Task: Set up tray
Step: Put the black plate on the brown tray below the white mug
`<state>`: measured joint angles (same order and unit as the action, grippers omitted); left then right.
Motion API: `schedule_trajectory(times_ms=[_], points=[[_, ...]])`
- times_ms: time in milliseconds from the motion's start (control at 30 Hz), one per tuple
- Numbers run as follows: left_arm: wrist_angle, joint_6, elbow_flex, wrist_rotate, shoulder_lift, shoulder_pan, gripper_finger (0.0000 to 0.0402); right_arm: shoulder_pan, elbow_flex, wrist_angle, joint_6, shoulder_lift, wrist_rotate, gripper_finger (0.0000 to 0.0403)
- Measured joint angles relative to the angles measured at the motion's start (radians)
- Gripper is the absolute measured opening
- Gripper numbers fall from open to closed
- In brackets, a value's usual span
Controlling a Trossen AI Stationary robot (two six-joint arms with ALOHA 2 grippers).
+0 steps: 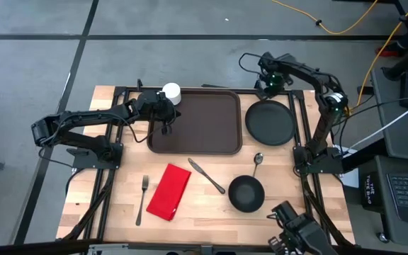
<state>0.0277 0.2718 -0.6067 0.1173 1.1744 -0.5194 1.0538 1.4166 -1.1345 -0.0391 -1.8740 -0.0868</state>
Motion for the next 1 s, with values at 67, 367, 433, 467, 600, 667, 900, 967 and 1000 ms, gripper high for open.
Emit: schedule_trajectory(times_ms=[67,367,433,467,600,667,900,967,1000], points=[[0.005,0.0,0.0,0.0,0.0,0.0,0.0003,0.0,0.0,-0.001,-0.032,-0.016,0.0,0.0112],[0.007,0.0,0.0,0.0,0.0,0.0,0.0003,0.0,0.0,0.0,-0.18,-0.042,-0.182,0.0139],[0.007,0.0,0.0,0.0,0.0,0.0,0.0003,0.0,0.0,-0.001,-0.183,-0.042,-0.182,0.0139],[0.007,0.0,0.0,0.0,0.0,0.0,0.0003,0.0,0.0,-0.001,-0.19,-0.042,-0.182,0.0139],[0.007,0.0,0.0,0.0,0.0,0.0,0.0003,-0.001,0.0,-0.001,-0.245,-0.042,-0.139,0.0139],[0.007,-0.001,0.0,0.0,0.0,0.0,0.0003,-0.001,0.0,-0.001,-0.28,-0.042,-0.105,0.0139],[0.007,-0.026,0.0,0.0,0.0,0.0,0.0003,-0.008,0.0,-0.001,-0.402,-0.042,-0.1,0.0139],[0.007,-0.026,0.0,0.0,0.0,0.0,0.0003,-0.008,0.0,0.0,-0.416,-0.042,-0.1,0.0139],[0.007,-0.026,0.0,0.0,0.0,0.0,0.0003,-0.008,0.0,0.002,-0.419,-0.042,-0.102,0.0139]])
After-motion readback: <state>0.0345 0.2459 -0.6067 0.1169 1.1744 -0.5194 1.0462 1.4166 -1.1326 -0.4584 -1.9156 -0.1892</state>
